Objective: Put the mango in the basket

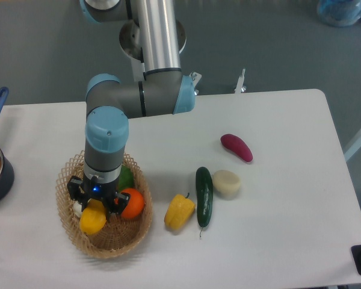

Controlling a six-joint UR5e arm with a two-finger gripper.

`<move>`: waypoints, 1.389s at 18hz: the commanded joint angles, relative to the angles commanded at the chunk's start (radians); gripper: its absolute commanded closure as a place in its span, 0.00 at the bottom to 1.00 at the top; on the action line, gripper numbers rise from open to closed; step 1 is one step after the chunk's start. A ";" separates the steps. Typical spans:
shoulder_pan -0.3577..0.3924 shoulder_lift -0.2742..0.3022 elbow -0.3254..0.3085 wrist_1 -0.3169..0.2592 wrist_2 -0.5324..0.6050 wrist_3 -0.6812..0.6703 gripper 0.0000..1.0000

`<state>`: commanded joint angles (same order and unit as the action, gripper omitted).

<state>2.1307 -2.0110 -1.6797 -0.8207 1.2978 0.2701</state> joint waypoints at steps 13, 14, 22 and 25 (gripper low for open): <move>0.003 -0.043 0.025 0.005 0.014 0.011 0.08; 0.003 -0.043 0.026 0.006 0.020 0.011 0.00; 0.031 0.047 0.104 0.005 0.216 0.059 0.00; 0.037 0.090 0.136 0.003 0.336 0.135 0.00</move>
<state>2.1675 -1.9207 -1.5433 -0.8176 1.6334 0.4047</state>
